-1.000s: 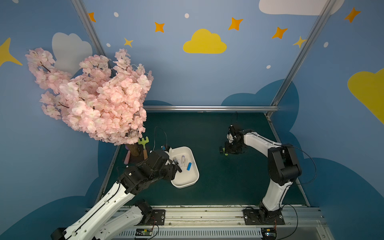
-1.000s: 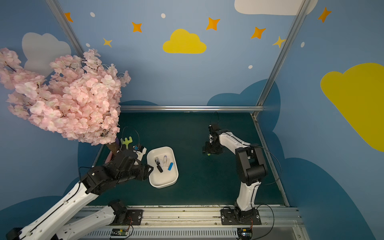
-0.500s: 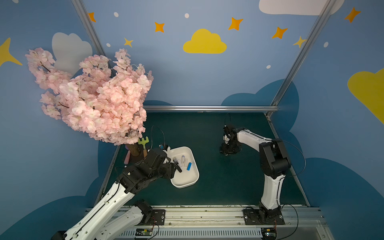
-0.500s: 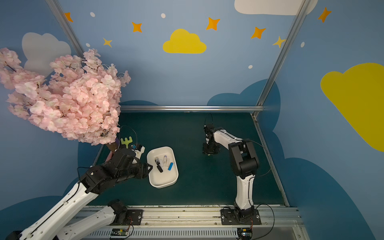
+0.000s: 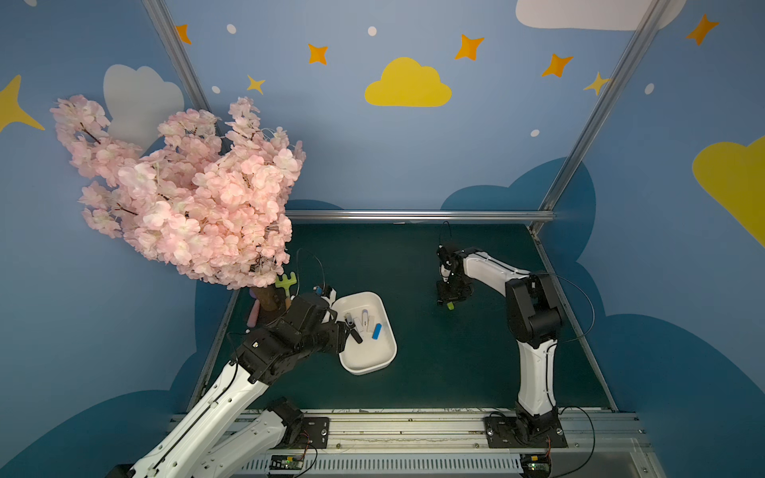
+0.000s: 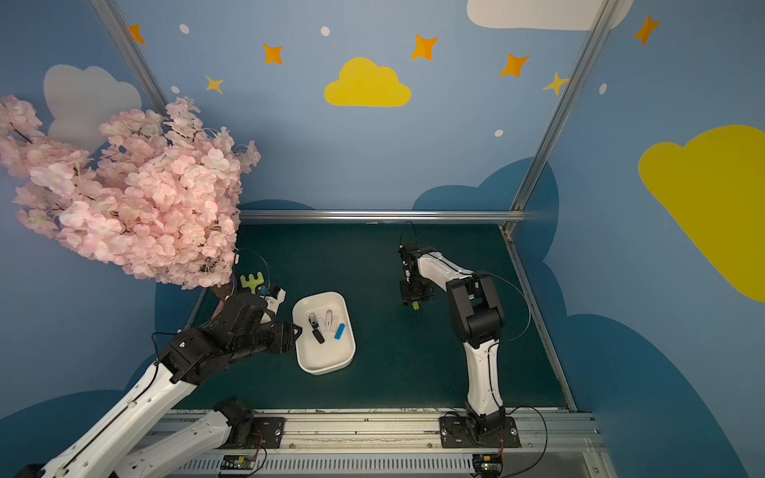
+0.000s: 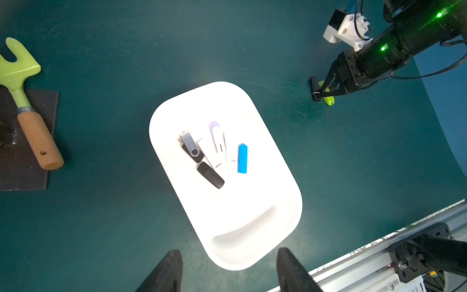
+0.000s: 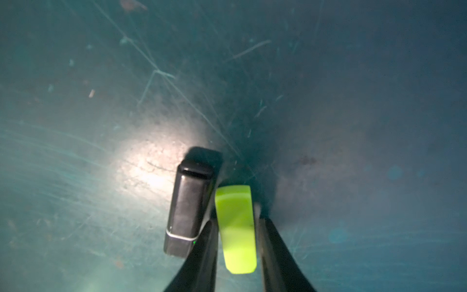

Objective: Put the usb flash drive into the storage box
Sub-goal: Pick up the USB flash from the center of the board.

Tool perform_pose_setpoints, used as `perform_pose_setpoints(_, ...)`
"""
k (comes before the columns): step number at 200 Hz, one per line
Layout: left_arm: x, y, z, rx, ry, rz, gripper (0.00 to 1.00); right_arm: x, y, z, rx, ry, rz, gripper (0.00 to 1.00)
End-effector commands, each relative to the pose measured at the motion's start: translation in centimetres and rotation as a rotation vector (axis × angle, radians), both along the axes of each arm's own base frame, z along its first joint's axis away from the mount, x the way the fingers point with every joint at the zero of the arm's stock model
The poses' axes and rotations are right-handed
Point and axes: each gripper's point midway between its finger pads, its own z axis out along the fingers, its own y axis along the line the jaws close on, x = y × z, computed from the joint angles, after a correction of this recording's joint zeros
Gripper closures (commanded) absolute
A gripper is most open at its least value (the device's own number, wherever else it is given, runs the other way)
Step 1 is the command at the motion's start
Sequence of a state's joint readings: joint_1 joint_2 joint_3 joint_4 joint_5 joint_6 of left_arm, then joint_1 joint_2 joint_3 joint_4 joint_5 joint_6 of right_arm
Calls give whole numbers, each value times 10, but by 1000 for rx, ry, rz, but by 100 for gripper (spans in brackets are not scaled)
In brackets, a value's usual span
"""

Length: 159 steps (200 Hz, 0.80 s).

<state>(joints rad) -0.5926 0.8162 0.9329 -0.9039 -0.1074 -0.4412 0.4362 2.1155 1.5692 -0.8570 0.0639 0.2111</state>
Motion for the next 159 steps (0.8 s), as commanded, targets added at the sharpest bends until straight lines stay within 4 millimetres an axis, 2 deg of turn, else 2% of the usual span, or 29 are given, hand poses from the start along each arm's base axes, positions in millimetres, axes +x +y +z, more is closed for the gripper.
perform_pose_setpoints(1,1,0,-4,9,3,-4,37,-8,-5,-7,-41,39,8,73)
perform_pose_setpoints(32,2,2,-4,16,5,0,38,-9,-7,-5,-51,27,3,78)
perform_pose_setpoints(56,3,5,-2,14,-8,15,37,-10,-7,5,-41,-10,0,81)
perform_pose_setpoints(89,3,6,-2,15,-7,21,37,-17,3,46,30,-96,13,82)
perform_pose_setpoints(101,3,7,-2,19,-9,27,37,-26,14,62,78,-121,36,82)
perform_pose_setpoints(129,5,12,-2,21,-11,51,37,-56,57,103,211,-168,122,82)
perform_pose_setpoints(159,6,14,-1,15,-12,60,37,-97,129,137,421,-169,248,82)
